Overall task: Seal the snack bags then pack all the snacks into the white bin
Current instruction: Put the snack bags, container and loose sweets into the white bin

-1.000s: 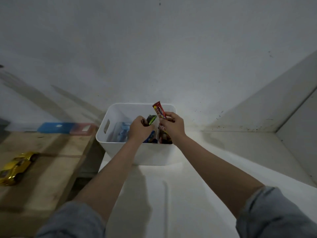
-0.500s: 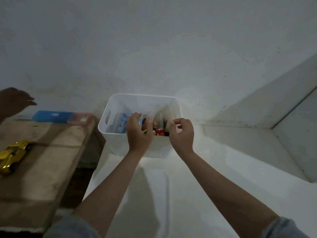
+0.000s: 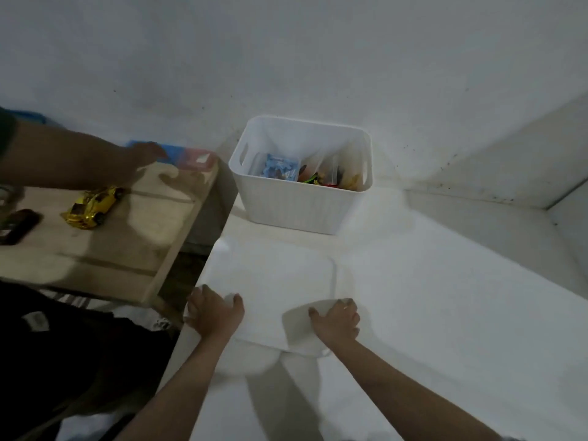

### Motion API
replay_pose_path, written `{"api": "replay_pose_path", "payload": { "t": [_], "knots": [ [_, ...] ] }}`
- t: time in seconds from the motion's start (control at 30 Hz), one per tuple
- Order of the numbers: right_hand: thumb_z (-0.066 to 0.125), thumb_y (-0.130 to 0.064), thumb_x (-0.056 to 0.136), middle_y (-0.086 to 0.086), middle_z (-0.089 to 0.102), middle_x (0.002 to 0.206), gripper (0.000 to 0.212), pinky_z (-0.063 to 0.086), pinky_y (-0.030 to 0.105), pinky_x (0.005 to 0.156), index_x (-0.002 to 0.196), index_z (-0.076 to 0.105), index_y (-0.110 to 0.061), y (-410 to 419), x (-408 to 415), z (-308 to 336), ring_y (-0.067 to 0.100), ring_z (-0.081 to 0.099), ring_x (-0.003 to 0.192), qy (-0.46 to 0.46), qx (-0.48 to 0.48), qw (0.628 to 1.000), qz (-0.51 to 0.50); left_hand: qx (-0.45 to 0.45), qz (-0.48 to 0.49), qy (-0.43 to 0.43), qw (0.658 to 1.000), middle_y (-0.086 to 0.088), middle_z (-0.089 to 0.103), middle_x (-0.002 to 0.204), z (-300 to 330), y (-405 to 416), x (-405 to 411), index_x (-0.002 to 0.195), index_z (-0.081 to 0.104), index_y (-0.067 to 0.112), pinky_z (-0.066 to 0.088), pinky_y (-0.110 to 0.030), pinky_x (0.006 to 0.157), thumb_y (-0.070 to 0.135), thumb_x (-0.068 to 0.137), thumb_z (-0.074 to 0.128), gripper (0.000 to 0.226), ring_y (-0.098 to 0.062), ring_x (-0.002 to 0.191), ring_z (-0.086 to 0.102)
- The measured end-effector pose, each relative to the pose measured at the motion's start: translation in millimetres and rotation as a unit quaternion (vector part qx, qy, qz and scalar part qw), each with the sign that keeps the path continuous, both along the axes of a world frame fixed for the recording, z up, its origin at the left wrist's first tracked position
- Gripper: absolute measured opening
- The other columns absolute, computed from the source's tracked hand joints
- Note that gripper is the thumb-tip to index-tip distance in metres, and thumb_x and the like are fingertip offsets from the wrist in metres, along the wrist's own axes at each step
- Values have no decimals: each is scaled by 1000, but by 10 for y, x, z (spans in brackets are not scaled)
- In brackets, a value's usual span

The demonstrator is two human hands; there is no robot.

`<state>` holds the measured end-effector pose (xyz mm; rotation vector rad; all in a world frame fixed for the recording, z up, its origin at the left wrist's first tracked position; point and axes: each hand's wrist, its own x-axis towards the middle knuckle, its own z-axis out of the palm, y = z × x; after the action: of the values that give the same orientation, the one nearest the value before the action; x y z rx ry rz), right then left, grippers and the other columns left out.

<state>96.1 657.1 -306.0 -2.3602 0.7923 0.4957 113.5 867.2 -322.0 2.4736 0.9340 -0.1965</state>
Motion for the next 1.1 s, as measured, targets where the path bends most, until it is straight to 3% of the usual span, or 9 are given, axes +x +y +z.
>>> {"api": "replay_pose_path", "payload": {
  "t": [0.1, 0.23, 0.3, 0.4, 0.57, 0.7, 0.83, 0.93, 1.1],
  "knots": [
    [60, -45, 84, 7, 21, 151, 64, 29, 45, 108, 133, 43, -8, 40, 51, 54, 29, 25, 136, 11, 45, 998, -52, -24, 27, -7, 999, -18, 25, 151, 44, -6, 16, 144, 26, 7, 15, -61, 112, 49, 75, 66, 90, -38, 141, 19],
    [51, -36, 86, 10, 35, 136, 46, 31, 37, 99, 123, 51, -9, 68, 110, 91, 27, 31, 127, 37, 38, 997, -56, -13, 45, 78, 996, -17, -7, 158, -5, 182, 84, 150, 1, 9, 6, -63, 113, 71, 64, 65, 124, -36, 145, -11],
    [51, -31, 86, 10, 35, 133, 42, 32, 34, 95, 120, 52, -8, 94, 120, 103, 27, 33, 124, 45, 37, 996, -62, 2, 33, 101, 994, -17, 0, 157, -39, 313, 94, 149, 1, 9, 8, -63, 113, 83, 50, 63, 139, -37, 145, -7],
    [55, -29, 84, 10, 33, 132, 42, 33, 32, 86, 119, 47, -7, 147, 99, 139, 29, 35, 121, 44, 62, 993, -92, -4, 33, 83, 996, -21, 16, 150, -15, 371, 58, 145, 11, 6, 14, -62, 112, 82, 37, 70, 145, -39, 141, 9],
    [57, -23, 81, 13, 37, 130, 51, 36, 37, 93, 124, 37, -4, 83, 61, 188, 32, 37, 121, 15, 135, 969, -206, -39, 67, 13, 997, -22, 26, 139, 83, 151, -146, 138, 21, 9, 24, -54, 108, 74, 27, 80, 142, -42, 129, 26],
    [61, -24, 82, 16, 37, 132, 60, 39, 39, 86, 132, 35, -4, -31, -67, 288, 36, 37, 121, -74, 124, 964, -225, -53, 70, -66, 994, -21, 25, 140, 298, -54, -243, 142, 16, 13, 24, -52, 108, 67, 31, 85, 141, -39, 129, 25],
    [68, -33, 80, 14, 33, 137, 72, 42, 50, 95, 138, 32, -8, -75, -107, 607, 35, 35, 122, -189, 107, 954, -209, -69, 60, -137, 986, -18, 25, 142, 680, -129, -111, 142, 16, 18, 29, -53, 105, 70, 31, 84, 140, -40, 129, 27],
    [78, -36, 73, 12, 30, 136, 86, 39, 38, 90, 139, 30, -8, -171, -1, 946, 34, 30, 125, -256, 118, 947, -151, -83, 58, -209, 973, -14, 34, 136, 1019, -106, 143, 133, 22, 23, 41, -55, 97, 82, 17, 74, 139, -38, 122, 39],
    [87, -36, 61, 9, 34, 131, 96, 34, 30, 86, 137, 35, -8, -361, 422, 1401, 29, 33, 123, -356, 113, 922, -101, -63, 28, -235, 970, -18, 30, 135, 1602, -200, 666, 135, 28, 14, 42, -51, 91, 65, 36, 85, 125, -38, 121, 36]
  ]
}}
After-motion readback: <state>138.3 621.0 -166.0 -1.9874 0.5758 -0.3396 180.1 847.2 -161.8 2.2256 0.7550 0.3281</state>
